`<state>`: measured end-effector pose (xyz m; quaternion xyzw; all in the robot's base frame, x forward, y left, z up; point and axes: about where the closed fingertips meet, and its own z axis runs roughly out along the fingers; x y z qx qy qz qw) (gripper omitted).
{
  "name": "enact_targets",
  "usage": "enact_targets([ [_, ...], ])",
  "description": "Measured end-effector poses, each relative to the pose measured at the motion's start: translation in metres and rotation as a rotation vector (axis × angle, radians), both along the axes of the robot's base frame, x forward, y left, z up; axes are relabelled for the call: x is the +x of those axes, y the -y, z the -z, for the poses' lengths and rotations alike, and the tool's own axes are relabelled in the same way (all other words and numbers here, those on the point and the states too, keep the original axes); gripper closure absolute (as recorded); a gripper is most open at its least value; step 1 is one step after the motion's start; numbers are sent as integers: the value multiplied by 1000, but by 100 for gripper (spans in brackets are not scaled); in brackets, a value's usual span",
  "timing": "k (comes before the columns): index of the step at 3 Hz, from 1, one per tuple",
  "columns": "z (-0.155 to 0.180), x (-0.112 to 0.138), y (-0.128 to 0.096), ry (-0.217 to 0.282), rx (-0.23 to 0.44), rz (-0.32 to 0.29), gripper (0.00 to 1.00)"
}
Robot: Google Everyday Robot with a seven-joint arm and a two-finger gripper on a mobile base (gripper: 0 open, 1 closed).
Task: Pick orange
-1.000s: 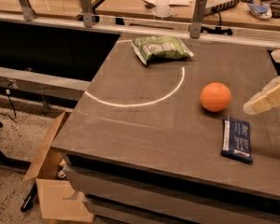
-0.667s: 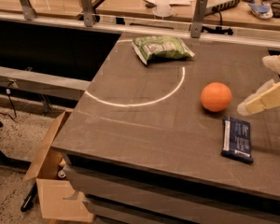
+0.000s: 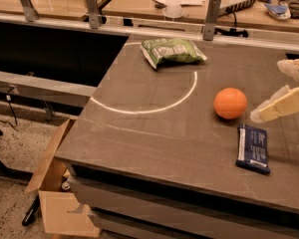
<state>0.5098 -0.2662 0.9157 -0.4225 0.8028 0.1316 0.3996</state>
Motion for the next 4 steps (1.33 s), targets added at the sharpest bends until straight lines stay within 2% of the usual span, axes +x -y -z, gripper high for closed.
enact_targets([
  [3,42,9,-32,-63,41,-48,0],
  [4,58,12,-44,-87,58,-69,3],
])
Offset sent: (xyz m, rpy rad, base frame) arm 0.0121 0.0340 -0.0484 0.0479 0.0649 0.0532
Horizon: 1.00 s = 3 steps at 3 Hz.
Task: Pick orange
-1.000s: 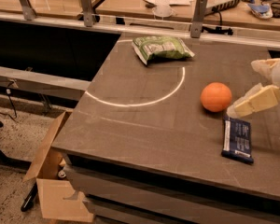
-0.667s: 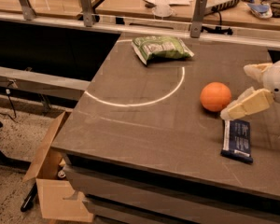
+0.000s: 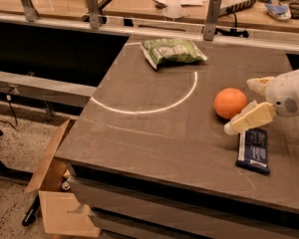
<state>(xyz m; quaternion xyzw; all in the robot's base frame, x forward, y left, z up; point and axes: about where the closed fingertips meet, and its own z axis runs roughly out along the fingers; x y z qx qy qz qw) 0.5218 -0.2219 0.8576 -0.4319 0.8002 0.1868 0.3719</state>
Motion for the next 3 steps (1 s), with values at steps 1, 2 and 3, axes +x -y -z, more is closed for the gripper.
enact_targets([
  [1,9,2,-8,-11,13,-17,25],
  [2,11,4,-13,-9,30,-25,49],
  [3,-15,13,-19,58,109,26,80],
])
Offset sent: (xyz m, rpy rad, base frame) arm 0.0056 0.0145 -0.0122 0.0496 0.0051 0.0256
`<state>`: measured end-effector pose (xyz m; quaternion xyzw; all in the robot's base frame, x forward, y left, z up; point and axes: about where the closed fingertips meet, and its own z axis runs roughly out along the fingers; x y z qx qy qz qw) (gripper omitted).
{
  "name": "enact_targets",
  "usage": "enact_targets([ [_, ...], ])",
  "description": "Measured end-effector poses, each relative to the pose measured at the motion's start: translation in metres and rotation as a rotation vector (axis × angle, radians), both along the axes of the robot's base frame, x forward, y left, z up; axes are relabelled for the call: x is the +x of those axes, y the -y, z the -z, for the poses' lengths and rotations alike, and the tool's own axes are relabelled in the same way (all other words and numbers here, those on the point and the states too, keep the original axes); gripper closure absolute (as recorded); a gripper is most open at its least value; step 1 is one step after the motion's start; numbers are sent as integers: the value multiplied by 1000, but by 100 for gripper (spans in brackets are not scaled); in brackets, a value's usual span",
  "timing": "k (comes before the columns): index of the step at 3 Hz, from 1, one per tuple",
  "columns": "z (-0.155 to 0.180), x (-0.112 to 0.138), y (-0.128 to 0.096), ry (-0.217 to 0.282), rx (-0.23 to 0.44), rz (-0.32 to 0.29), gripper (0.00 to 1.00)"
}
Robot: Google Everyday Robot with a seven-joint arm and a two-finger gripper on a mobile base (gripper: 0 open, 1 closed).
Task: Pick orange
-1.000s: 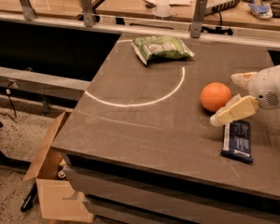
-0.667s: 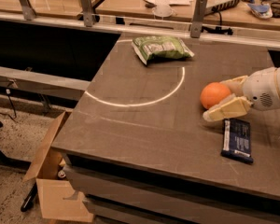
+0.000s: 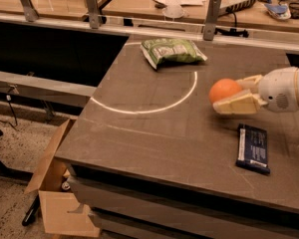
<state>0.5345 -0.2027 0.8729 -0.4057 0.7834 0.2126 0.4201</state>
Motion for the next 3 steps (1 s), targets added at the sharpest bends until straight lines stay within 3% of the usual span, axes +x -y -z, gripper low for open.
enact_targets([
  [1,-48,11,-5,109,86,30,100],
  [2,-70,15,-14,120,73,-12,100],
  [3,-70,15,-14,120,73,-12,100],
])
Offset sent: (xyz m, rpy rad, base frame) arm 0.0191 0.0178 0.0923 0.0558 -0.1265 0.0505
